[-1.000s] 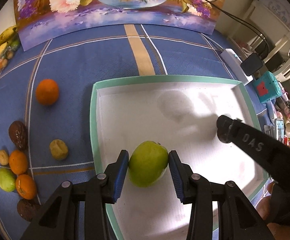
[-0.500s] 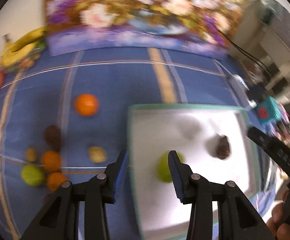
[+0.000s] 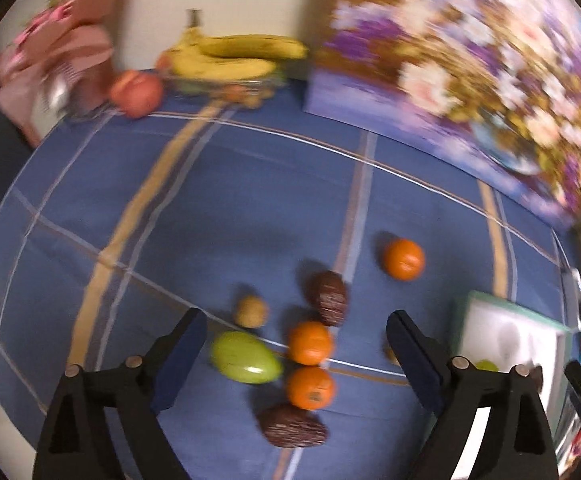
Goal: Organize fruits
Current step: 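Open both tools and withdraw them from the tray toward the fruit row, then grasp the tan round fruit with the right tool while the left grasps the green pear, then place the tan fruit in the tray with the right tool while the left drops the pear there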
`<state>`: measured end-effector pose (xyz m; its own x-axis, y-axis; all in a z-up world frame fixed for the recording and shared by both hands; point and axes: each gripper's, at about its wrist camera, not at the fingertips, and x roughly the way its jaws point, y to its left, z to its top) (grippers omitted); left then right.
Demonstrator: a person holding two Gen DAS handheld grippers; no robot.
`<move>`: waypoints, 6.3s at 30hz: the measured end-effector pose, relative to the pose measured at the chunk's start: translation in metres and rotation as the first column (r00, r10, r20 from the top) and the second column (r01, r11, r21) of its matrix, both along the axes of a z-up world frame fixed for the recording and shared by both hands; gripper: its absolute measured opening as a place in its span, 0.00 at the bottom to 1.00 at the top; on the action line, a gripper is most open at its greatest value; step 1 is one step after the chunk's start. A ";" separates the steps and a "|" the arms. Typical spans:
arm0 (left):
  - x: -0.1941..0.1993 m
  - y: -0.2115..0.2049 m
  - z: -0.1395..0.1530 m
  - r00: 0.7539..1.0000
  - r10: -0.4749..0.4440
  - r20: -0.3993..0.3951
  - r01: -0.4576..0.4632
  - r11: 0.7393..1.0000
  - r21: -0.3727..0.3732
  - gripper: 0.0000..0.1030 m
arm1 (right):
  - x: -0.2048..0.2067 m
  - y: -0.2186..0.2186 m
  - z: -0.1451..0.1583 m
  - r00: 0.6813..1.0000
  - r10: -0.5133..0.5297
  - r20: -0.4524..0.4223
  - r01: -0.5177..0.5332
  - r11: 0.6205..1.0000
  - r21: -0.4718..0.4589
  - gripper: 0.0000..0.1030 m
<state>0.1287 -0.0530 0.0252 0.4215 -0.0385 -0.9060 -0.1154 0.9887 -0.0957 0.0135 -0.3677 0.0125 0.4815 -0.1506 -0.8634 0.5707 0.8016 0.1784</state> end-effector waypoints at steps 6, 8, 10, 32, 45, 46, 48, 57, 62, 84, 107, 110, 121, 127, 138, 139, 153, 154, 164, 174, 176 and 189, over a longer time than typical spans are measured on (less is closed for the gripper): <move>-0.007 0.045 0.001 0.991 0.136 0.007 -0.136 0.991 0.001 0.99 | 0.008 0.016 -0.001 0.998 0.063 0.028 -0.063 0.998 0.010 0.83; -0.009 0.059 -0.001 0.982 0.189 0.004 -0.189 0.982 -0.001 1.00 | 0.011 0.022 -0.002 0.995 0.090 0.034 -0.090 0.996 -0.003 0.87; -0.012 0.072 -0.003 0.971 0.237 -0.003 -0.237 0.971 -0.002 1.00 | 0.013 0.028 -0.003 0.993 0.114 0.040 -0.114 0.994 -0.005 0.92; -0.013 0.073 0.005 0.981 0.178 0.081 -0.176 0.984 -0.036 1.00 | 0.022 0.090 0.000 0.941 0.311 0.134 -0.298 0.948 -0.110 0.92; -0.013 0.070 0.012 0.989 0.107 0.107 -0.095 0.989 -0.110 1.00 | 0.022 0.100 -0.003 0.933 0.327 0.150 -0.315 0.944 -0.099 0.92; -0.014 0.070 0.013 0.988 0.099 0.116 -0.087 0.991 -0.106 1.00 | 0.023 0.104 -0.003 0.930 0.337 0.148 -0.324 0.940 -0.106 0.92; -0.013 0.071 0.015 0.988 0.089 0.124 -0.074 0.990 -0.119 1.00 | 0.023 0.111 -0.004 0.922 0.360 0.141 -0.344 0.930 -0.125 0.92; -0.010 0.075 0.017 0.990 0.047 0.134 -0.035 0.996 -0.086 1.00 | 0.026 0.140 -0.004 0.897 0.423 0.125 -0.397 0.898 -0.189 0.92; -0.010 0.089 0.020 0.986 0.054 0.156 -0.030 0.988 -0.150 1.00 | 0.032 0.157 -0.006 0.884 0.451 0.121 -0.427 0.886 -0.180 0.92; -0.002 0.080 -0.017 1.000 -0.005 -0.006 0.003 0.961 -0.276 0.87 | 0.065 0.173 -0.028 0.869 0.493 0.054 -0.488 0.869 -0.077 0.43; -0.001 0.060 -0.086 0.974 0.005 -0.228 -0.084 0.939 -0.334 0.49 | 0.084 0.176 -0.080 0.869 0.494 -0.035 -0.494 0.869 0.016 0.25; -0.003 0.065 -0.084 0.975 0.017 -0.222 -0.093 0.936 -0.340 0.49 | 0.086 0.176 -0.080 0.863 0.505 -0.029 -0.505 0.863 0.015 0.25; -0.009 0.075 -0.036 0.996 0.033 -0.088 -0.063 0.929 -0.365 0.49 | 0.077 0.165 -0.065 0.878 0.479 0.011 -0.479 0.877 0.036 0.25; -0.015 0.069 -0.002 1.000 0.004 0.006 -0.001 0.926 -0.378 0.49 | 0.065 0.146 -0.040 0.911 0.411 0.024 -0.411 0.911 0.034 0.25; -0.023 0.053 0.027 0.994 -0.039 0.101 0.074 0.927 -0.367 0.49 | 0.038 0.117 0.009 0.938 0.331 0.101 -0.328 0.943 -0.050 0.25; -0.025 0.051 0.029 0.993 -0.046 0.105 0.082 0.927 -0.366 0.49 | 0.036 0.114 0.011 0.940 0.325 0.104 -0.321 0.946 -0.053 0.25; -0.044 -0.025 0.031 0.967 -0.238 0.096 0.256 0.912 -0.322 0.49 | 0.005 0.043 0.006 0.991 0.126 0.039 -0.123 0.990 -0.072 0.25; -0.046 -0.032 0.029 0.963 -0.253 0.091 0.269 0.907 -0.323 0.49 | 0.003 0.038 0.007 0.993 0.113 0.039 -0.110 0.991 -0.072 0.25; -0.076 -0.110 0.012 0.903 -0.426 0.049 0.422 0.863 -0.279 0.49 | -0.029 -0.014 0.006 0.997 -0.042 0.057 0.045 0.998 -0.042 0.25; -0.093 -0.153 -0.012 0.852 -0.523 0.013 0.512 0.828 -0.227 0.49 | -0.041 -0.029 0.006 0.994 -0.087 0.070 0.091 0.995 -0.042 0.25; -0.093 -0.157 -0.017 0.848 -0.531 0.001 0.519 0.828 -0.212 0.49 | -0.040 -0.029 0.004 0.994 -0.086 0.064 0.088 0.995 -0.037 0.25; -0.091 -0.167 -0.053 0.834 -0.543 -0.096 0.525 0.836 -0.162 0.49 | -0.030 -0.045 -0.057 0.990 -0.104 -0.095 0.108 0.993 0.041 0.25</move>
<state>0.0372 -0.2200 -0.0280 0.1788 -0.3375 -0.9242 0.4066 0.8807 -0.2429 -0.0167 -0.4125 -0.0446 0.3824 -0.1562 -0.9107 0.6679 0.7278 0.1557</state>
